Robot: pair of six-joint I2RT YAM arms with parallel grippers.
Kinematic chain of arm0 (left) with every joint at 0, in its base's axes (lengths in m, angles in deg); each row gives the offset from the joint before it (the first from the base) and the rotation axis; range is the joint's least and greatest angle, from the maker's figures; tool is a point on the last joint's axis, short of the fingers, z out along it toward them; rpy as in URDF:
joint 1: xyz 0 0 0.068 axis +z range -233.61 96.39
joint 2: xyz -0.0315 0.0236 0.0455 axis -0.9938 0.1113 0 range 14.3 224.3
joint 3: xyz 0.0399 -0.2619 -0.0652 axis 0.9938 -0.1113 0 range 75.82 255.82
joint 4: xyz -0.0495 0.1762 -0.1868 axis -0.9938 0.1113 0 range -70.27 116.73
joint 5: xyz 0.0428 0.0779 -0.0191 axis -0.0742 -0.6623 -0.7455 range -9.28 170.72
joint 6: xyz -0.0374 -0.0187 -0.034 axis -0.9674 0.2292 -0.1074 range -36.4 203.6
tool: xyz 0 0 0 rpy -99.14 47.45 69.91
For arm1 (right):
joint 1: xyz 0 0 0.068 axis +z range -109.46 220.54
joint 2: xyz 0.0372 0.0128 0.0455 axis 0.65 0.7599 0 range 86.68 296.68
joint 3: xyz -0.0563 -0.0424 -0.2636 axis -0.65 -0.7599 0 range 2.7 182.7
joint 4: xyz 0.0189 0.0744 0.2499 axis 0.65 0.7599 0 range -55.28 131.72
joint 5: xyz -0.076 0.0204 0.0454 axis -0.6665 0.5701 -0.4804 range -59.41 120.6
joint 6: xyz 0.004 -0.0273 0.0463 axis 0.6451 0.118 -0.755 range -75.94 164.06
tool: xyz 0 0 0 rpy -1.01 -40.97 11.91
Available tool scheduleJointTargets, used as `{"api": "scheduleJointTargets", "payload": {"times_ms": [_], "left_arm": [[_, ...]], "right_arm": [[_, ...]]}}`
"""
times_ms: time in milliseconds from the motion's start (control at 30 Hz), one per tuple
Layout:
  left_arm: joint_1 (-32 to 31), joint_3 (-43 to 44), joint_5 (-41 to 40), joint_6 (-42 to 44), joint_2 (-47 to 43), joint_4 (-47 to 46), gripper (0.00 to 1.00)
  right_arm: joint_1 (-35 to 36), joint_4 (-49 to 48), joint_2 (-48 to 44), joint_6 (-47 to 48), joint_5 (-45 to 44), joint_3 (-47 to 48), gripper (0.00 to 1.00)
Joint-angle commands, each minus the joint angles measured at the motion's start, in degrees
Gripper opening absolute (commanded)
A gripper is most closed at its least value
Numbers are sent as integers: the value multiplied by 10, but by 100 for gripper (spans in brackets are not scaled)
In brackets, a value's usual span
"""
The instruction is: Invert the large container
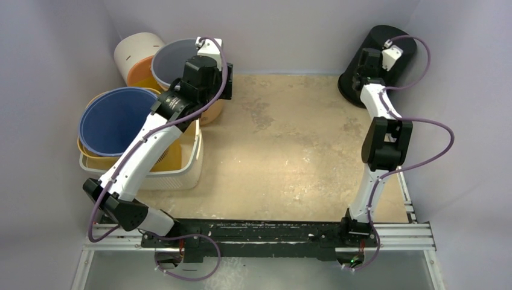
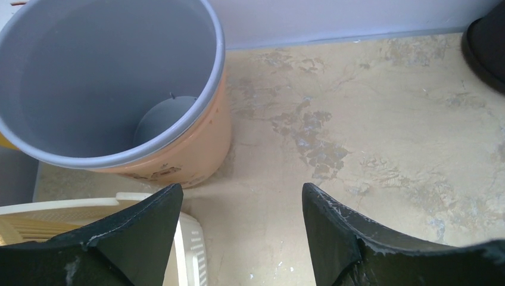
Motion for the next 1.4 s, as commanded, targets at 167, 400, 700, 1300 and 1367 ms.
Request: {"api": "scheduleJointTargets", "payload": {"times_ms": [167, 400, 700, 1300, 1367], "left_arm": [[7, 39, -10, -5, 34, -5, 74], [25, 86, -17, 6, 75, 21, 75], [139, 145, 45, 13, 178, -2, 69], [142, 175, 159, 21, 205, -73, 63], [142, 179, 157, 22, 215, -64, 62]], "right_arm": [[-2, -47, -38, 94, 69, -1, 100], [14, 15, -165, 91, 148, -80, 100], [99, 97, -262, 93, 218, -93, 100], [121, 108, -360, 89, 238, -163, 100], [121, 108, -361, 88, 247, -167, 100]]}}
